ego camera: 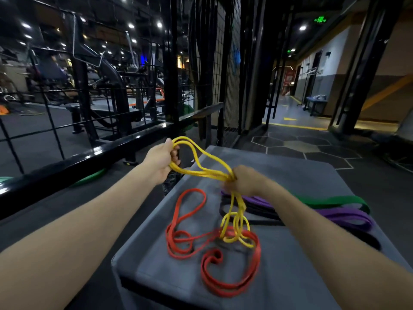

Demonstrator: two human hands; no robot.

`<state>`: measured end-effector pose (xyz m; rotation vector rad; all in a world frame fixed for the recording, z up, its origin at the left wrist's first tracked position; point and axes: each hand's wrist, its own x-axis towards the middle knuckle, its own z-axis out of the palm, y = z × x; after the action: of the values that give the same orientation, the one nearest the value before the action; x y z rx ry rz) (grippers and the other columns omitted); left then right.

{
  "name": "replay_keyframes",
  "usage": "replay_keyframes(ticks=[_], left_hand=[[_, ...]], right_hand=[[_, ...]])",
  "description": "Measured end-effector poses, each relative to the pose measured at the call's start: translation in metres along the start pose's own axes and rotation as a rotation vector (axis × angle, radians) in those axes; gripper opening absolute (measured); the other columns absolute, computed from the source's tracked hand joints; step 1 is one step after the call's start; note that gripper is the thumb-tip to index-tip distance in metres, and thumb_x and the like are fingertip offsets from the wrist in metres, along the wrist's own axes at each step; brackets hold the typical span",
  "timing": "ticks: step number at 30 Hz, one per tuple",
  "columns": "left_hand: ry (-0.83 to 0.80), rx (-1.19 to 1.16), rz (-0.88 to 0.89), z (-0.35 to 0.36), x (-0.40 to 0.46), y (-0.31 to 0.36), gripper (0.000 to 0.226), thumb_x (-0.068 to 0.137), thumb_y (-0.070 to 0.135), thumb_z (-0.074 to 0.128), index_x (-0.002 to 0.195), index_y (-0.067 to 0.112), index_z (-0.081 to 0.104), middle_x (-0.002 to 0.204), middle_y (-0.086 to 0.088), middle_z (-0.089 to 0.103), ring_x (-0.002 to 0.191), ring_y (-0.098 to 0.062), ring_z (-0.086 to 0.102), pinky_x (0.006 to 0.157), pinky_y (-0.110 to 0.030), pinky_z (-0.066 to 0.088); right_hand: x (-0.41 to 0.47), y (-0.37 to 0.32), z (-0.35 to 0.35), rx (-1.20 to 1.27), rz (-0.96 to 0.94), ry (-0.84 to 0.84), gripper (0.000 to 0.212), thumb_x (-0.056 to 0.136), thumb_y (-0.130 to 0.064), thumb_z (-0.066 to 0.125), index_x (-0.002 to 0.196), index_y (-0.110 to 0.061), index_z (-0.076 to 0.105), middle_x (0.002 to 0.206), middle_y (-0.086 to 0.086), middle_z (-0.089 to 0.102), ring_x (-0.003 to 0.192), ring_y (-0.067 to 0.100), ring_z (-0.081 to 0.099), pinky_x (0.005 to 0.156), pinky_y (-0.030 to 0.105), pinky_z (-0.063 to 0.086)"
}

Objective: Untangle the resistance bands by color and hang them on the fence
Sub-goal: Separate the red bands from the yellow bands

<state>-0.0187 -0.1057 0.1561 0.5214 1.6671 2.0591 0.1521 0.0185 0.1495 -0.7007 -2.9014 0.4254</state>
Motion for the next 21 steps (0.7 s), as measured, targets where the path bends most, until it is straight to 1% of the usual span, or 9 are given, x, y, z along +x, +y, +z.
replay_keyframes(ticks=[2,3,5,7,10,13,17,19,21], left_hand=[[0.02,0.034,-0.04,-0.004,0.001,-0.013,0.039,0.102,0.03,0.032,0.073,0.011,0.052,0.065,-0.001,0.042,0.057,-0.013,0.04,0.058,-0.023,0.042],[0.019,0.056,-0.059,-0.005,0.001,-0.018,0.04,0.102,0.031,0.032,0.074,0.012,0.053,0.067,-0.001,0.047,0.059,-0.013,0.045,0.06,-0.023,0.042],[-0.012,0.13,-0.077,-0.007,0.002,-0.027,0.039,0.102,0.03,0.03,0.077,0.015,0.056,0.073,0.0,0.057,0.067,-0.011,0.053,0.064,-0.023,0.041],[-0.055,0.205,-0.084,-0.01,0.002,-0.039,0.032,0.1,0.023,0.035,0.078,0.017,0.058,0.075,0.002,0.062,0.071,-0.008,0.056,0.064,-0.021,0.041],[-0.142,0.487,-0.038,-0.021,0.003,-0.066,0.018,0.092,0.006,0.048,0.079,0.011,0.061,0.073,-0.001,0.061,0.072,-0.011,0.057,0.058,-0.02,0.043],[-0.232,0.776,-0.024,-0.034,0.007,-0.108,0.019,0.087,0.007,0.058,0.069,0.012,0.057,0.073,-0.004,0.054,0.075,-0.015,0.048,0.065,-0.026,0.038],[-0.359,0.685,-0.157,-0.034,-0.002,-0.146,0.013,0.089,0.023,0.059,0.091,0.012,0.054,0.085,-0.011,0.056,0.069,-0.018,0.049,0.063,-0.029,0.044],[-0.424,0.815,-0.1,-0.037,0.001,-0.161,0.033,0.084,0.033,0.062,0.107,0.009,0.056,0.1,-0.01,0.06,0.086,-0.02,0.058,0.073,-0.03,0.048],[-0.491,0.993,-0.084,-0.045,0.004,-0.175,0.04,0.085,0.022,0.064,0.118,0.004,0.054,0.112,-0.007,0.06,0.097,-0.02,0.059,0.086,-0.029,0.047]], right_hand=[[0.007,0.004,-0.006,0.222,0.0,0.04,0.032,0.088,-0.032,0.06,0.062,-0.013,0.062,0.056,0.004,0.064,0.051,0.007,0.058,0.055,0.023,0.044],[0.012,0.004,-0.006,0.376,-0.002,0.102,0.032,0.088,-0.028,0.062,0.059,-0.015,0.06,0.049,0.003,0.058,0.041,0.005,0.052,0.05,0.021,0.043],[0.021,0.002,-0.008,0.705,0.011,0.26,0.027,0.088,-0.021,0.062,0.064,-0.008,0.061,0.05,0.006,0.051,0.037,0.008,0.047,0.047,0.023,0.044],[0.027,-0.005,-0.012,0.874,0.034,0.381,0.024,0.089,-0.019,0.061,0.07,-0.004,0.062,0.05,0.006,0.049,0.035,0.007,0.046,0.044,0.022,0.046],[0.043,-0.013,-0.013,0.946,0.016,0.447,0.028,0.09,-0.017,0.059,0.064,-0.007,0.06,0.039,-0.002,0.051,0.031,0.005,0.046,0.04,0.019,0.044],[0.058,-0.016,-0.002,0.953,0.005,0.437,0.03,0.091,-0.019,0.059,0.062,-0.009,0.06,0.05,0.007,0.054,0.034,0.007,0.048,0.046,0.026,0.045],[0.065,-0.014,0.015,0.975,0.02,0.423,0.028,0.092,-0.019,0.057,0.067,-0.008,0.063,0.054,0.007,0.054,0.035,0.005,0.049,0.046,0.023,0.047],[0.067,-0.013,0.017,1.009,0.012,0.431,0.028,0.093,-0.018,0.056,0.067,-0.009,0.062,0.055,0.008,0.054,0.035,0.005,0.048,0.044,0.022,0.045],[0.069,-0.014,0.012,1.028,-0.006,0.468,0.029,0.093,-0.015,0.055,0.066,-0.008,0.06,0.056,0.008,0.054,0.034,0.005,0.049,0.041,0.02,0.045]])
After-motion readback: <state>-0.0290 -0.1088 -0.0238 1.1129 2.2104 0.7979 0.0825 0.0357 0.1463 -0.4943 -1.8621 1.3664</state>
